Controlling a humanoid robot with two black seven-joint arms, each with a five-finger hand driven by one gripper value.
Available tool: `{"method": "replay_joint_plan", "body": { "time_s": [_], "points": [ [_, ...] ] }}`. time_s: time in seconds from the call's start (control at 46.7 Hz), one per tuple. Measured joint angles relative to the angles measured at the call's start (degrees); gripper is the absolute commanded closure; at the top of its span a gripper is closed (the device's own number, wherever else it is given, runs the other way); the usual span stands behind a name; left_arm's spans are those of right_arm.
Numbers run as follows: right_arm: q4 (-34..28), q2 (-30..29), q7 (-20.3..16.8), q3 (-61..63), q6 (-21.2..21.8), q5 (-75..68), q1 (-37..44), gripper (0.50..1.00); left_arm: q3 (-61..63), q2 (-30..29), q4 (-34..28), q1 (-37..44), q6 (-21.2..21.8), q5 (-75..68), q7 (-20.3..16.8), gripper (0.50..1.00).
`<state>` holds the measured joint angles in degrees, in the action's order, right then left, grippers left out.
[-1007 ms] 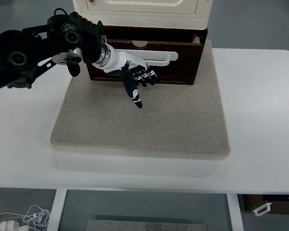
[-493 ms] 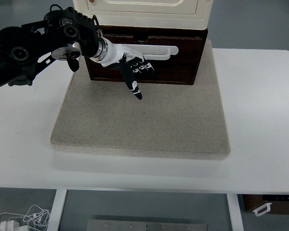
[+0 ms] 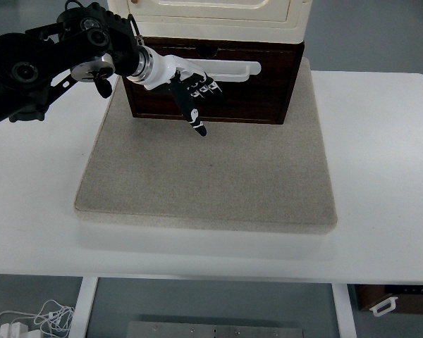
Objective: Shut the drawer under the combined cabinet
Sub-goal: 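Press the left hand on the drawer front until flush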
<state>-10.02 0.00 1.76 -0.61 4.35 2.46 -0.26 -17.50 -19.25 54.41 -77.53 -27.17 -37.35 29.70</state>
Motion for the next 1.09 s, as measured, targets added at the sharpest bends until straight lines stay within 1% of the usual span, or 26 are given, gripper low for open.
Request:
{"method": "replay_joint_plan", "body": {
  "time_s": [0.45,0.771,0.835,0.985,1.092],
  "points": [
    [0.0,0.0,0.0,-0.01,0.0,0.0,0.0,0.548,-0.02,-0.4,-0.67,0.11,-0.08,0.0,-0.6,0.5],
    [0.0,0.0,0.01,-0.01,0.01,0.0,0.01,0.548,-1.47,0.08,0.96,0.53,-0.88,0.23,-1.24,0.5],
    [0.0,0.0,0.0,-0.01,0.0,0.0,0.0,0.548,-1.52,0.09,1.62,0.57,-1.46,0.47,-1.62,0.5],
    [0.0,0.0,0.01,-0.01,0.0,0.0,0.0,0.548,-4.08,0.3,3.07,1.17,-3.55,1.11,-4.75,0.5],
    [0.0,0.0,0.01,-0.01,-0.01,0.0,0.0,0.548,-9.41,1.27,3.75,3.18,-7.13,3.26,-5.74,0.5]
  ]
}}
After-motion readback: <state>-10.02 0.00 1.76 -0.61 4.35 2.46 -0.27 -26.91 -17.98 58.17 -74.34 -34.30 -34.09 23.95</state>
